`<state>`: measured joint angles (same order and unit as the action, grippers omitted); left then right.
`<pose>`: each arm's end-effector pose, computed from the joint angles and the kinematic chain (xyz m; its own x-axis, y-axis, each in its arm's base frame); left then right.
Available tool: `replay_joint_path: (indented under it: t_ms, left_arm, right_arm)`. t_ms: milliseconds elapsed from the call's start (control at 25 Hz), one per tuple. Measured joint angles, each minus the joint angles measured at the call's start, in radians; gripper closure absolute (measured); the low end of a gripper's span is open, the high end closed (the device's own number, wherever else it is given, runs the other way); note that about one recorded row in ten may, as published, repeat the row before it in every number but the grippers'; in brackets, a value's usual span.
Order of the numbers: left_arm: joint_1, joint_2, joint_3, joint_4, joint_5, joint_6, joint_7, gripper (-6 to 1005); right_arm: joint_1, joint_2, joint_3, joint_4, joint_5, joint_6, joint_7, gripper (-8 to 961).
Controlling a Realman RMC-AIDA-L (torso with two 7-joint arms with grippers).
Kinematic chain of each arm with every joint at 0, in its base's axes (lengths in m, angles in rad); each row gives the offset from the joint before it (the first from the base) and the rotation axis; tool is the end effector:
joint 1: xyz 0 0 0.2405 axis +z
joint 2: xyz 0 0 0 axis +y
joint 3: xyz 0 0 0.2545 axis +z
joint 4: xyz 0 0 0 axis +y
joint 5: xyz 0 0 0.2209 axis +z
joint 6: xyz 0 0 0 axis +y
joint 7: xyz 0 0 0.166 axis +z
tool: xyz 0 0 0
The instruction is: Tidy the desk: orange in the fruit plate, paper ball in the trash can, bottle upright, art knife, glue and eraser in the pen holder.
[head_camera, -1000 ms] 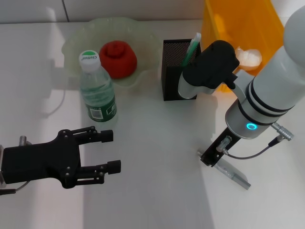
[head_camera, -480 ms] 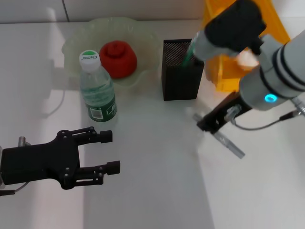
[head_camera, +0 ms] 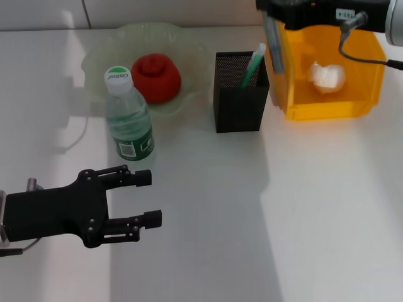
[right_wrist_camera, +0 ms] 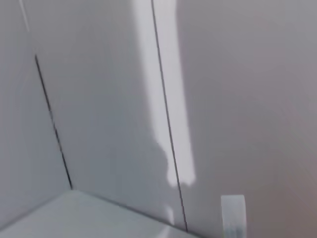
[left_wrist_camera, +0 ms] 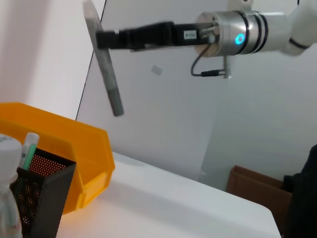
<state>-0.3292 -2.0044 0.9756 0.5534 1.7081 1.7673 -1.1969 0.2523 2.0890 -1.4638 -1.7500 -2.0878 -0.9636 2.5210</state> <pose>-0.2804 0.2614 -0.0191 0.7384 0.3104 0.5987 0.3632 -0.9311 0.0348 0.0993 0.3699 0.0370 0.7538 -0.3334 -0.5663 -0.6141 -0.6641 -0.4264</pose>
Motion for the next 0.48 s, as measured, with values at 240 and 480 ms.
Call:
replay_joint_path:
  t_ms: [240, 480]
  left_arm:
    - [-0.001, -0.001, -0.001, 0.000, -0.002, 0.000, -0.005, 219]
    - [-0.003, -0.002, -0.006, 0.000, -0.002, 0.001, -0.005, 219]
  right_arm:
    - [0.008, 0.000, -0.088, 0.339, 0.430, 0.307, -0.373, 815]
    - [0.120, -0.001, -0.112, 0.662, 0.831, 0.379, -0.643, 816]
